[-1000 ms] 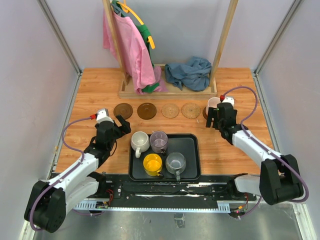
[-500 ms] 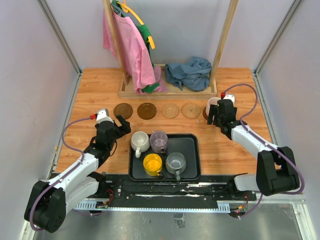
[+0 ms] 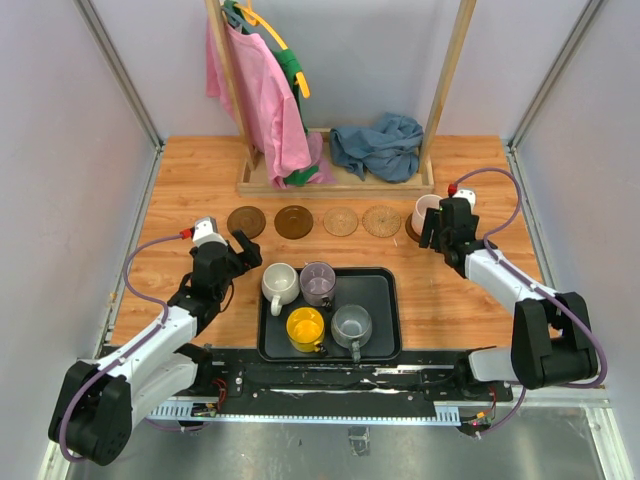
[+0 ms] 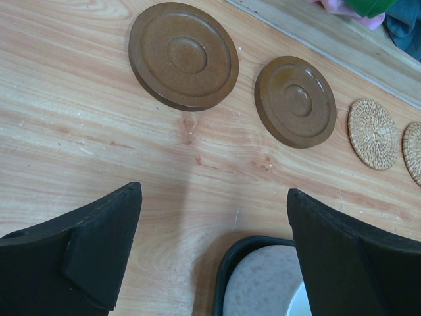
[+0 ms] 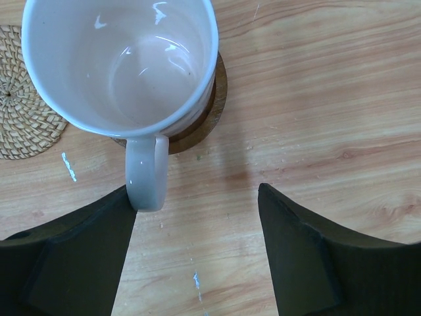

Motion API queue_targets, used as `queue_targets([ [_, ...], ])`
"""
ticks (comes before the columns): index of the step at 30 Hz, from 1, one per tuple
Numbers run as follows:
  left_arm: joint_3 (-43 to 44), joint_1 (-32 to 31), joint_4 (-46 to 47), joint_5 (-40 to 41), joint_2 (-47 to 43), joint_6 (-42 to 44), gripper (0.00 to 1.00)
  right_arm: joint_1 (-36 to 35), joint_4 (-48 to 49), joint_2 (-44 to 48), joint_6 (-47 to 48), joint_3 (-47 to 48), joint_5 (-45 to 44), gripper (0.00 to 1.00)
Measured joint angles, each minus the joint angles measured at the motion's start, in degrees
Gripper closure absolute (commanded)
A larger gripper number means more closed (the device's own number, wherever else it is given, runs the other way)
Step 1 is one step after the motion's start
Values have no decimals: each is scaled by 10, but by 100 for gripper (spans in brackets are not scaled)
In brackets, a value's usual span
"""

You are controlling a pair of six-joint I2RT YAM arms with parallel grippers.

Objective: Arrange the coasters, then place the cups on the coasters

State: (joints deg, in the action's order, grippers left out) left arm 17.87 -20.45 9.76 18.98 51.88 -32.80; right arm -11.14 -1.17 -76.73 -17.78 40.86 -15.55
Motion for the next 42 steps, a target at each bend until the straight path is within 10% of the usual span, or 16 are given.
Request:
queue_targets([
  [27,0,0,0,0,1,0,3,4,-4,22,-2,0,11,28],
  [42,0,0,-1,1,-8,0,3,-46,-102,234,-50,-7,37,25],
])
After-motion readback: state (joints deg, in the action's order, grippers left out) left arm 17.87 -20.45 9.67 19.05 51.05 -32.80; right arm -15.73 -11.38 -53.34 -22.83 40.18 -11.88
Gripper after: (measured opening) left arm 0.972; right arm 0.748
